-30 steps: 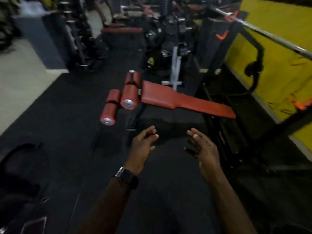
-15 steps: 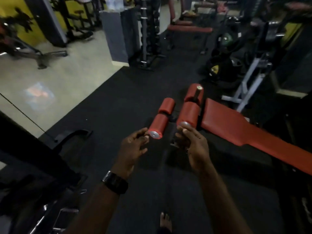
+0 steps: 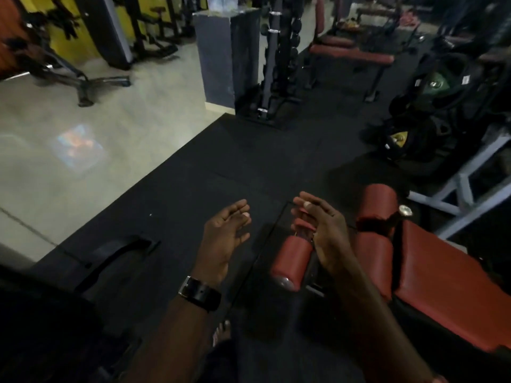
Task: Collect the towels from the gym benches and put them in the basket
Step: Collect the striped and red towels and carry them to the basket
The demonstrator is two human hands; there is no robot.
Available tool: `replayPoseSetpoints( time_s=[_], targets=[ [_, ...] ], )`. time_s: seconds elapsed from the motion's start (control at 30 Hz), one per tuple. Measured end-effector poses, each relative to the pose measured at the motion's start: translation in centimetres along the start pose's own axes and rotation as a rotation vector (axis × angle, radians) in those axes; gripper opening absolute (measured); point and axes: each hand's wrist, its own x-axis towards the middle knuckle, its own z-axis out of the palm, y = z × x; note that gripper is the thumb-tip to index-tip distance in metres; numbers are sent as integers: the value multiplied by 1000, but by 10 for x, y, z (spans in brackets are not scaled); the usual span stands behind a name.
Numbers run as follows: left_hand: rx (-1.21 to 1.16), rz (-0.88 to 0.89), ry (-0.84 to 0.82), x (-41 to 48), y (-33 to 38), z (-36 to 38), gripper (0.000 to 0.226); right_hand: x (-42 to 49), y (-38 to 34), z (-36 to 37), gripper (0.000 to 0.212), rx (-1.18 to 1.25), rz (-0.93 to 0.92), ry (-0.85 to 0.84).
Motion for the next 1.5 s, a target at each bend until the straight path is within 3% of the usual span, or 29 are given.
replayPoseSetpoints(
  time_s=[0.27,0.6,0.9,1.27,1.5],
  targets=[
    [42,-12,-107,209,86,0,26,168,-53,64,22,-21,-79,138],
    [136,13,-258,450,131,79,26,397,-88,65,23,89,-117,301],
    [167,30,-296,705,200,214,23,661,-186,55,22,112,-116,340],
    [103,-39,-365,993,210,351,22,947,-248,31,22,60,-151,376],
    [109,-22,-450,1199,283,469,23,1151,-336,17,21,102,-237,451]
  ],
)
